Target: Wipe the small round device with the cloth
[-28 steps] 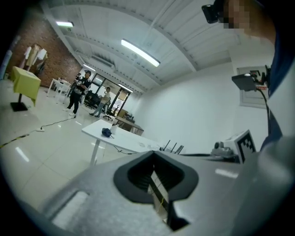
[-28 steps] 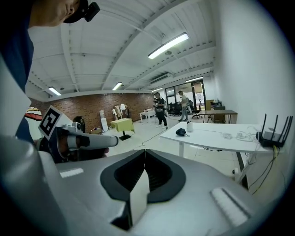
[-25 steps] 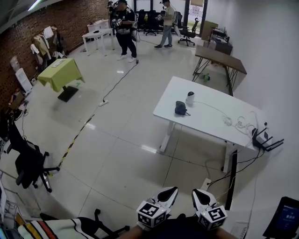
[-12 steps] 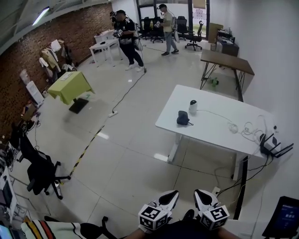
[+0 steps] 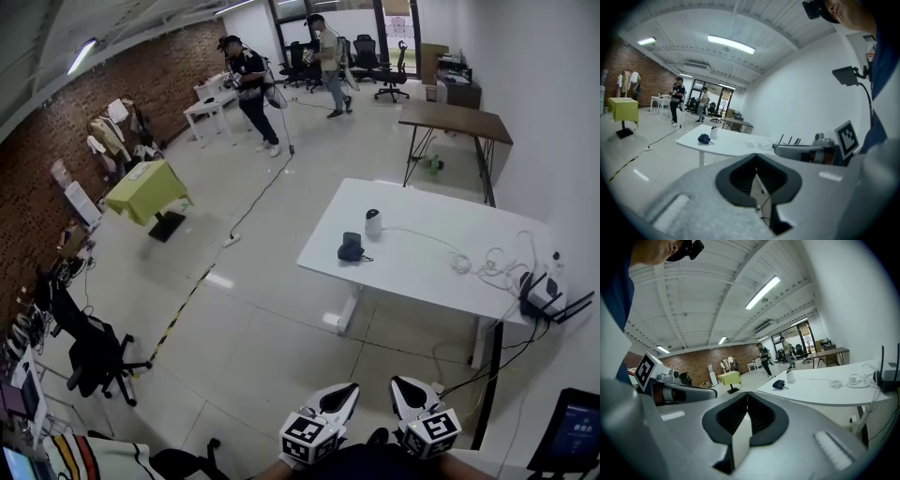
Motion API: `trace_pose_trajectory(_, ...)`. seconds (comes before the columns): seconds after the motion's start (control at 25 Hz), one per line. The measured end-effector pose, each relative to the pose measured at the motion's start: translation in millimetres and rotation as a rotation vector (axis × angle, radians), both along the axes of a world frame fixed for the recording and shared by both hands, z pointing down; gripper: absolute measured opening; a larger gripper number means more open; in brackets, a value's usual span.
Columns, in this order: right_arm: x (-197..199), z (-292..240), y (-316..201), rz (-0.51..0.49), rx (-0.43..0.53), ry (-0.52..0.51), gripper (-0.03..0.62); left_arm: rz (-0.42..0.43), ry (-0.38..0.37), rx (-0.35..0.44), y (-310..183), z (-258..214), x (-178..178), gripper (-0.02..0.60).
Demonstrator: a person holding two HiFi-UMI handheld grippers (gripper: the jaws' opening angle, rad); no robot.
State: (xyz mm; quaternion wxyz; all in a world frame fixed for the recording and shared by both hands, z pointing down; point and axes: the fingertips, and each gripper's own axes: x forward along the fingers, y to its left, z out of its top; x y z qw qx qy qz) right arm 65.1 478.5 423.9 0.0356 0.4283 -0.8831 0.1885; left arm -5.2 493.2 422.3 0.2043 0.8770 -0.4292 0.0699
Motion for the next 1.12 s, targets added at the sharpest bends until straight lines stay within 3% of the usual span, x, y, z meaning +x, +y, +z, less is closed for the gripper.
trace_pose_trajectory(0.52,42.3,15.9,-12.7,0.021,-0.022,-0.037,0.011,0.009,-0.033,-0.030,-12.2,-1.2,35.6,0.003)
trace_pose_trajectory(0.88,26.5,12.5,-28.2,0.024,-0.052,-0.038,0.011,0.007,-0.017,-0.053,-28.5,13.7,21.0,0.003)
trace_pose_trajectory(0.96,25.8,19.7,-33.7,0.021,-0.051,0.001,0.011,0.021,-0.006,-0.061,-36.9,13.5,20.3,0.003)
trace_pose_trajectory(1.12,20.7,20.1,-54.4,0.079,-0.045,0.030,0.011,0.058,0.019,-0.042,-59.9,7.0,9.8,0.003)
